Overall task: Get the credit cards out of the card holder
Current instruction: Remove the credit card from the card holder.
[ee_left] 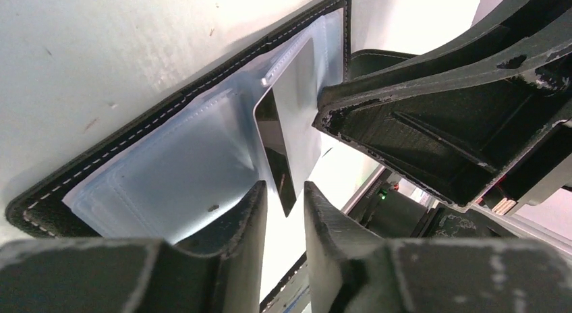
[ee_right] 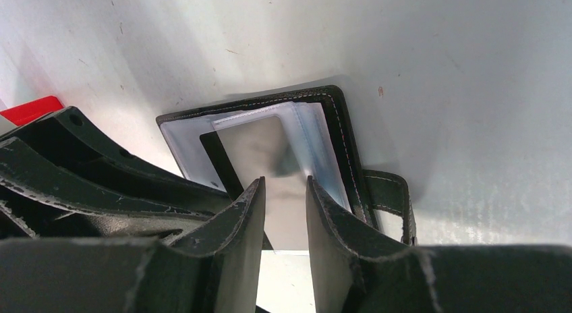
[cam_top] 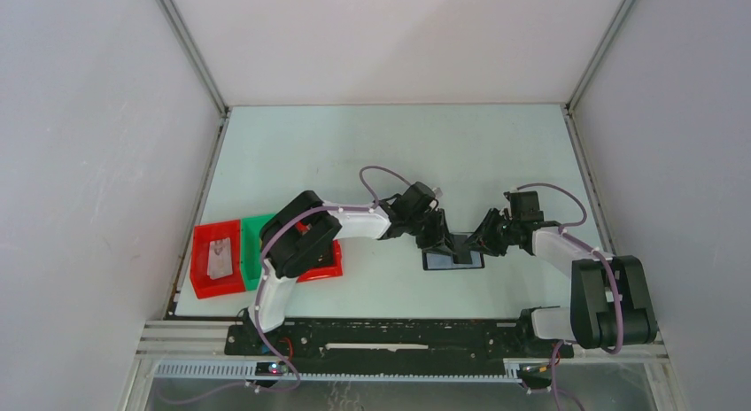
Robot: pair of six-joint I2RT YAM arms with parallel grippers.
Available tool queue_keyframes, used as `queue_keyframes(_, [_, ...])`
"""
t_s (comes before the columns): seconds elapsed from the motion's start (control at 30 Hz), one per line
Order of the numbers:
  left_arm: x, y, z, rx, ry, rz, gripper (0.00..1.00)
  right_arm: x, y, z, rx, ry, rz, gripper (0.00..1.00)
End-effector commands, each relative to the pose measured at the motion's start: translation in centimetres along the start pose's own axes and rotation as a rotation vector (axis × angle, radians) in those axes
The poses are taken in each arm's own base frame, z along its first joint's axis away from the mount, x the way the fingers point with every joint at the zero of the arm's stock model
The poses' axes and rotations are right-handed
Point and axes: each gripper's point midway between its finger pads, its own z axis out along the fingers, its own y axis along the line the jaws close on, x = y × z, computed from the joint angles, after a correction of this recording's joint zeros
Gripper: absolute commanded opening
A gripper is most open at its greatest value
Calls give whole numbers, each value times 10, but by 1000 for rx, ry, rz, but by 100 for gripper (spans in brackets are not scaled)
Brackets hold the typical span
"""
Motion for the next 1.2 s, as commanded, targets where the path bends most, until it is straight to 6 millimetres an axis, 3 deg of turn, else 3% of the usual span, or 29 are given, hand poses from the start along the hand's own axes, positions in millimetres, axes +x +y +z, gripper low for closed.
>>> queue_keyframes(0.0, [-4, -3, 0, 25, -16, 2, 27, 5, -7, 3, 36, 17, 2, 38])
queue_keyframes(0.17, [-5, -4, 0, 29, -10, 2, 1, 3, -8, 3, 45, 11, 10, 38])
queue_keyframes(0.4, [-8, 7, -20, 17, -37, 4, 0, 2, -13, 3, 66, 5, 22, 38])
queue_keyframes(0.77, [-9, 19, -69, -79, -42, 132, 0, 2, -14, 3, 68, 8, 26, 38])
queue_keyframes(0.9, [-12, 16, -91, -135, -59, 212, 0, 2, -14, 4, 67, 7, 24, 38])
queue_keyframes(1.17, [-13, 4, -116, -161, -60, 282, 0, 1, -14, 3, 70, 5, 24, 38])
